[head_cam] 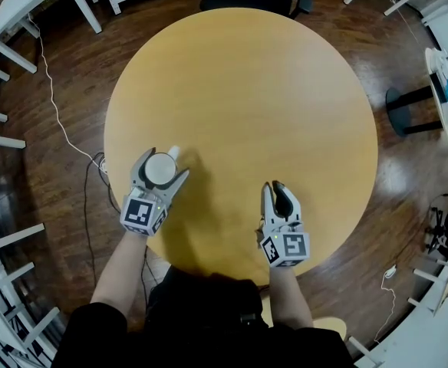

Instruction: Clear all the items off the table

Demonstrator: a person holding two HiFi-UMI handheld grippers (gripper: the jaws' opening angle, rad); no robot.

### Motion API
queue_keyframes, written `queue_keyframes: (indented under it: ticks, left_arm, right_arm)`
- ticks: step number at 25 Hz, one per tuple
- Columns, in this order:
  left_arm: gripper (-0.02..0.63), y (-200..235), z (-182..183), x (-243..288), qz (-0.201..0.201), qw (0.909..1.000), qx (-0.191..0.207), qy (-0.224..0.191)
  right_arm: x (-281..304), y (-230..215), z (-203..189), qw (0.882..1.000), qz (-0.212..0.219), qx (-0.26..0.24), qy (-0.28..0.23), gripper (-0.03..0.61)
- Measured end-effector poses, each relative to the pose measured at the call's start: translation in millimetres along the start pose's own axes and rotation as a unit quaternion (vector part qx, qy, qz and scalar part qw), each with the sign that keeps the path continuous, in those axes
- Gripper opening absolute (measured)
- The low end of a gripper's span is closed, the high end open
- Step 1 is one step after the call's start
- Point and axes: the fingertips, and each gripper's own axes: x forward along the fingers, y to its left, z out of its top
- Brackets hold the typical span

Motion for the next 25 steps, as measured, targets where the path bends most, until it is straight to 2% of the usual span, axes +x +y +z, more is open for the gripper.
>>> queue_keyframes:
  ticks: [5, 8, 14, 18, 25]
  left_arm:
    - [0.413, 1, -5, -1, 0.012, 0.9992, 0.033, -0.021]
    - [0.414, 0, -6, 0, 0.004, 0.9995, 0.022, -0.024]
    - [0.428, 1, -3, 1, 0.007, 1.0, 0.001, 0.005]
    - [0.428, 3, 11, -12, 0.012, 0.9999, 0.007, 0.001]
    - [0.425, 2, 62, -45, 0.005, 0.9986, -0.007, -0.053]
  right_arm:
    - [-3, 7, 2, 1.0, 0.002, 0.001, -0.003, 0.078]
    - [-8, 8, 2, 1.0, 0.001, -0.002, -0.004, 0.078]
    - [-21, 7, 9, 1.0, -0.001, -0.008, -0.009, 0.078]
    - [-28, 10, 19, 1.0, -0.001, -0.015, -0.021, 0.078]
    - [-44, 28, 36, 0.998, 0.002, -0.014, -0.059, 0.078]
